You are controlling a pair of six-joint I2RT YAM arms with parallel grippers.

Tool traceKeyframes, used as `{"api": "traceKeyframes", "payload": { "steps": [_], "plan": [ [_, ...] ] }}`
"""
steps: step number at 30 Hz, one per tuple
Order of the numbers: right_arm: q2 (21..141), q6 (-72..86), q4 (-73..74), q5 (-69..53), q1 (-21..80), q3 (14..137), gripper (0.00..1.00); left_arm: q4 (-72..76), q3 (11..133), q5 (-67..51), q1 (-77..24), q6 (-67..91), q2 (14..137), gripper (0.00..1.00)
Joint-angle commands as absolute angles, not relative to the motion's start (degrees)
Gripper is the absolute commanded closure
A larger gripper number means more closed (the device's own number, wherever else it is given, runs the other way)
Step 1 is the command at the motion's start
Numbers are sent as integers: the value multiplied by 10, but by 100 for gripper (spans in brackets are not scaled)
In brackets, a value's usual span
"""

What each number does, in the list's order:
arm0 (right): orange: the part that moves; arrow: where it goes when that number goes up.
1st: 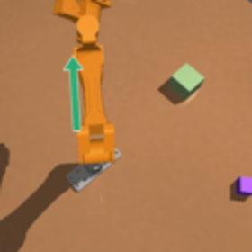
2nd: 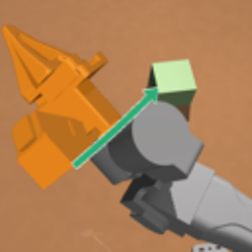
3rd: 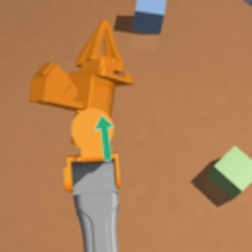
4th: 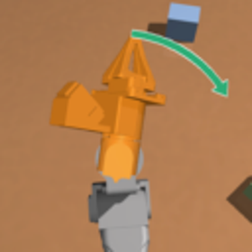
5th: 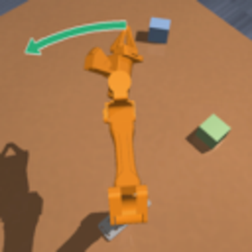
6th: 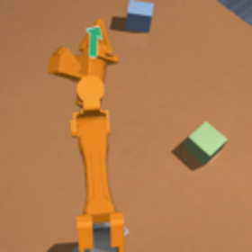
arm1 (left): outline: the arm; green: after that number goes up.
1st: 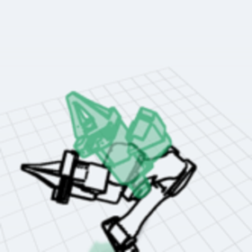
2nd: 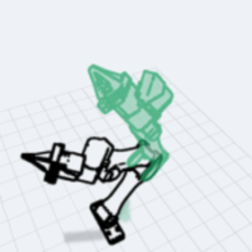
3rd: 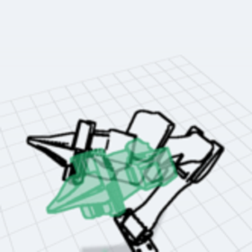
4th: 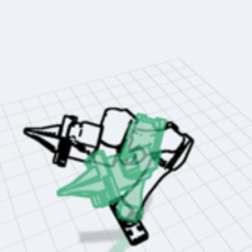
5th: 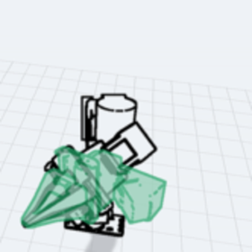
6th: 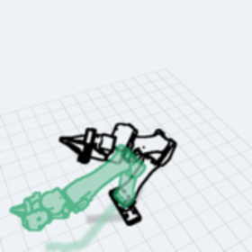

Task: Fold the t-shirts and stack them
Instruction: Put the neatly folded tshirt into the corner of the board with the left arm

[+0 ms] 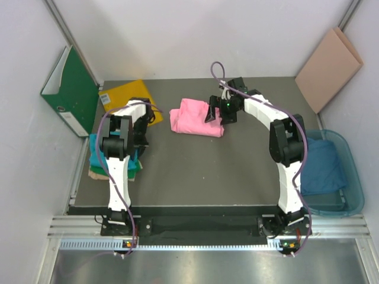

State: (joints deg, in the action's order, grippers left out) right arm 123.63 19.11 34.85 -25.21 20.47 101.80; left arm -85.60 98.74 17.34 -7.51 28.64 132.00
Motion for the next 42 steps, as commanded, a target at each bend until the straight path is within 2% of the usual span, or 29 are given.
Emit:
{"api": "traceKeyframes", "payload": {
  "steps": [1, 3, 6, 7, 9, 10, 11, 20, 28, 34, 36, 37, 38, 40, 41, 42],
  "plan": [
    [1184, 197, 321, -240, 192, 998, 7, -670, 1055, -35, -94, 289, 1354, 100],
    [1180, 200, 316, -236, 192, 991, 7, -681, 1065, -33, -94, 287, 1349, 100],
    [1177, 204, 310, -231, 189, 987, 6, -679, 1066, -36, -94, 284, 1319, 60],
    [1177, 207, 309, -230, 188, 986, 6, -674, 1055, -42, -94, 282, 1306, 38],
    [1176, 208, 305, -231, 187, 989, 6, -665, 1037, -70, -97, 271, 1268, 11],
    [1179, 211, 305, -230, 185, 991, 6, -663, 1032, -77, -98, 266, 1255, 1],
    [1179, 212, 304, -231, 185, 996, 6, -665, 1028, -87, -98, 258, 1233, 1],
    [1202, 218, 305, -242, 185, 1035, 6, -625, 960, -127, -91, 215, 1073, 1],
    [1229, 183, 331, -264, 206, 1107, 6, -481, 810, -281, 47, 261, 949, 1],
    [1259, 174, 354, -294, 249, 1188, 7, -519, 811, -252, 59, 248, 907, 1],
    [1275, 178, 359, -314, 268, 1222, 14, -520, 798, -205, 71, 262, 887, 1],
    [1287, 180, 357, -323, 288, 1230, 18, -515, 793, -199, 76, 265, 869, 5],
    [1291, 182, 352, -336, 298, 1238, 21, -522, 789, -186, 81, 270, 863, 21],
    [1295, 187, 345, -344, 325, 1240, 28, -540, 795, -118, 88, 270, 855, 59],
    [1296, 187, 343, -350, 334, 1242, 33, -570, 801, -89, 90, 271, 857, 96],
    [1298, 187, 342, -352, 341, 1243, 39, -585, 814, -25, 91, 271, 860, 100]
  ]
}}
